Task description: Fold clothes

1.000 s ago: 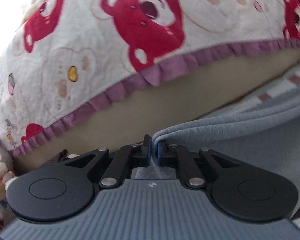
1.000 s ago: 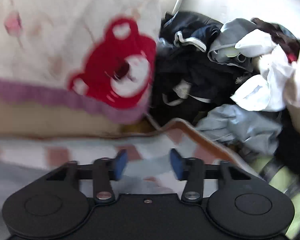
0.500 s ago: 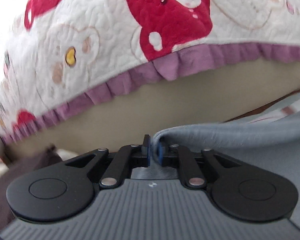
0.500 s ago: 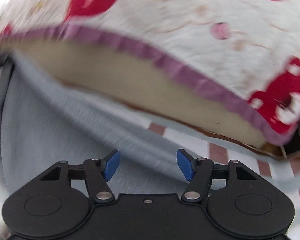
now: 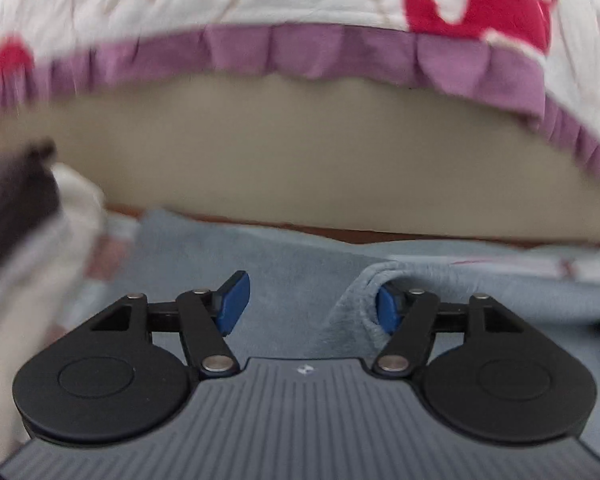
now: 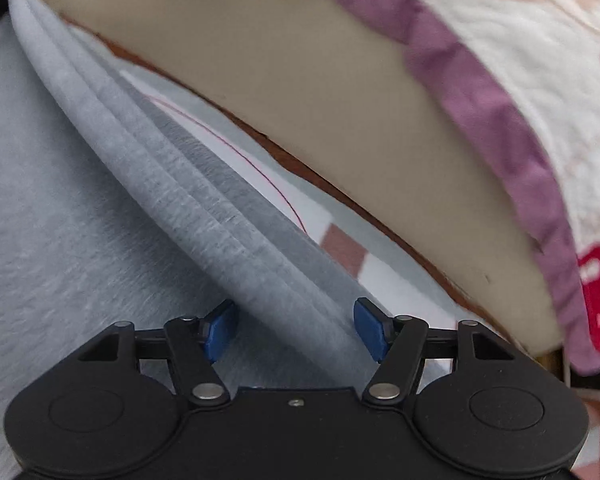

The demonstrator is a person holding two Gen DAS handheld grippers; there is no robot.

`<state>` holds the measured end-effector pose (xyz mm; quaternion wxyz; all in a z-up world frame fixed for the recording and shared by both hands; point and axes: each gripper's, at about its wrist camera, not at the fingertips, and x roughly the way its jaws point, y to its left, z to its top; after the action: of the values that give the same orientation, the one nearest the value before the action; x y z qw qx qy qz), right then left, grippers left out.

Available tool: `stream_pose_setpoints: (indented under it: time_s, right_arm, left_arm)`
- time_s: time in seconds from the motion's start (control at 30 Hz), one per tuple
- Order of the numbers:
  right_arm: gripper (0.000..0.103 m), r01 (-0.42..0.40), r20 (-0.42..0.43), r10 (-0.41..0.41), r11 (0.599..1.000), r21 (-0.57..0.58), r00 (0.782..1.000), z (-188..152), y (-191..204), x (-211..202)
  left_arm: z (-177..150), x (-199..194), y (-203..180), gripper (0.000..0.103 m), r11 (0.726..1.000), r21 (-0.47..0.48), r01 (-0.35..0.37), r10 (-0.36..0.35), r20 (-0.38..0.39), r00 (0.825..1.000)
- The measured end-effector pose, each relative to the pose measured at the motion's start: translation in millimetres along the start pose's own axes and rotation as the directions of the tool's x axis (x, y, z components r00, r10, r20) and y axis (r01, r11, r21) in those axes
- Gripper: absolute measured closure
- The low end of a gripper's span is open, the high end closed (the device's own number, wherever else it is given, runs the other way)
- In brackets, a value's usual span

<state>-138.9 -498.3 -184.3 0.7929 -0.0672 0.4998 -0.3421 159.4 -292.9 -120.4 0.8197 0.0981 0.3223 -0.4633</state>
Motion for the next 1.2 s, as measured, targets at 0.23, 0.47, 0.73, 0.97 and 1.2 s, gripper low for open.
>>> stream_pose_setpoints:
  time_s: [0.23, 0.47, 0.73, 0.97, 1.2]
  right_arm:
    - [0.09, -0.114, 0.078, 0.096, 0.952, 0.285, 0.992, 15.1, -23.9, 2.2]
    - [0.091, -0.03, 0.047, 0.01, 0.897, 0.441, 0.999, 34.2, -36.0, 14.0]
    - [0.09, 0.065, -0.12, -0.005, 0.863, 0.501, 0.993, 49.6, -31.5, 57.1]
    - [0.075, 0.092, -0.116, -0.038, 0.856, 0.508, 0.993, 46.1, -29.4, 48.4]
    - [0.019, 0.132, 0.133, -0.242, 0.826, 0.548, 0.961, 36.5, -11.3, -65.5]
  left_arm:
    - [2.3, 1.8, -9.3, 0.038, 0.989, 0.141, 0.041, -0.044, 0.019, 0.999]
    - [9.3, 15.9, -15.9, 0.021, 0.957, 0.282, 0.067, -0.055, -0.049, 0.997]
    - [-18.9, -17.5, 17.0, 0.021, 0.945, 0.311, 0.096, -0.051, -0.151, 0.987]
    - [-70.0, -65.4, 59.5, 0.021, 0.988, 0.144, 0.062, -0.028, -0.226, 0.974]
    - [-93.0, -94.9, 59.9, 0.021, 0.949, 0.315, 0.002, 0.064, -0.198, 0.978]
